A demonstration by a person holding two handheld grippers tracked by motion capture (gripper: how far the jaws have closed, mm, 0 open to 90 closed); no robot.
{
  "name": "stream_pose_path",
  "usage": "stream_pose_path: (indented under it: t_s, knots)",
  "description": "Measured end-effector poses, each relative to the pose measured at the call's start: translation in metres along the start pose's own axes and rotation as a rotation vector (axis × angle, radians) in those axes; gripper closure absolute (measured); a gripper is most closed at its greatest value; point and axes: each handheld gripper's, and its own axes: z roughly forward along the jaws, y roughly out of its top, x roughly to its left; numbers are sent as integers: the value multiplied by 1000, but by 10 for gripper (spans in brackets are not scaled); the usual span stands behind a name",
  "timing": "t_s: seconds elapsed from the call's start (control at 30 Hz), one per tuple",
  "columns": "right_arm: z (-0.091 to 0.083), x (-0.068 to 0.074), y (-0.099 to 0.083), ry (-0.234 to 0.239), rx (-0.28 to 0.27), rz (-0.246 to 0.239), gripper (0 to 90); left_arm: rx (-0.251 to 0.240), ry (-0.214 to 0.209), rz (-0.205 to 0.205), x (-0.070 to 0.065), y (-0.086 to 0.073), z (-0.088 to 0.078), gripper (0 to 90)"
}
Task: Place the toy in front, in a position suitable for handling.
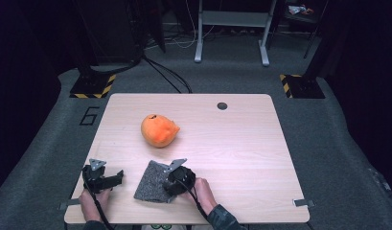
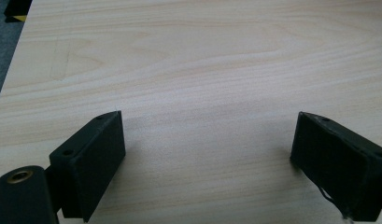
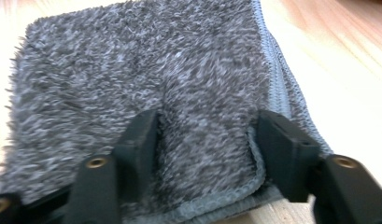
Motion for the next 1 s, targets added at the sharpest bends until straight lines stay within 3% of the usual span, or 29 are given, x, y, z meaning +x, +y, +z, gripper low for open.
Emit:
stream_pose_path:
  t_s: [0.2, 0.37, 0.67, 1.0]
  knots:
    - [-2, -1, -4, 18, -28, 7, 658, 1, -1, -1, 0, 0, 0, 94]
    - [-5, -1, -6, 34, -43, 23, 739, 0, -1, 0, 0, 0, 0, 94]
    - [-16, -5, -9, 13, -95, 40, 748, -1, -1, 0, 0, 0, 0, 95]
    - [-47, -21, -16, -37, -165, 88, 748, 0, -1, 0, 0, 0, 0, 95]
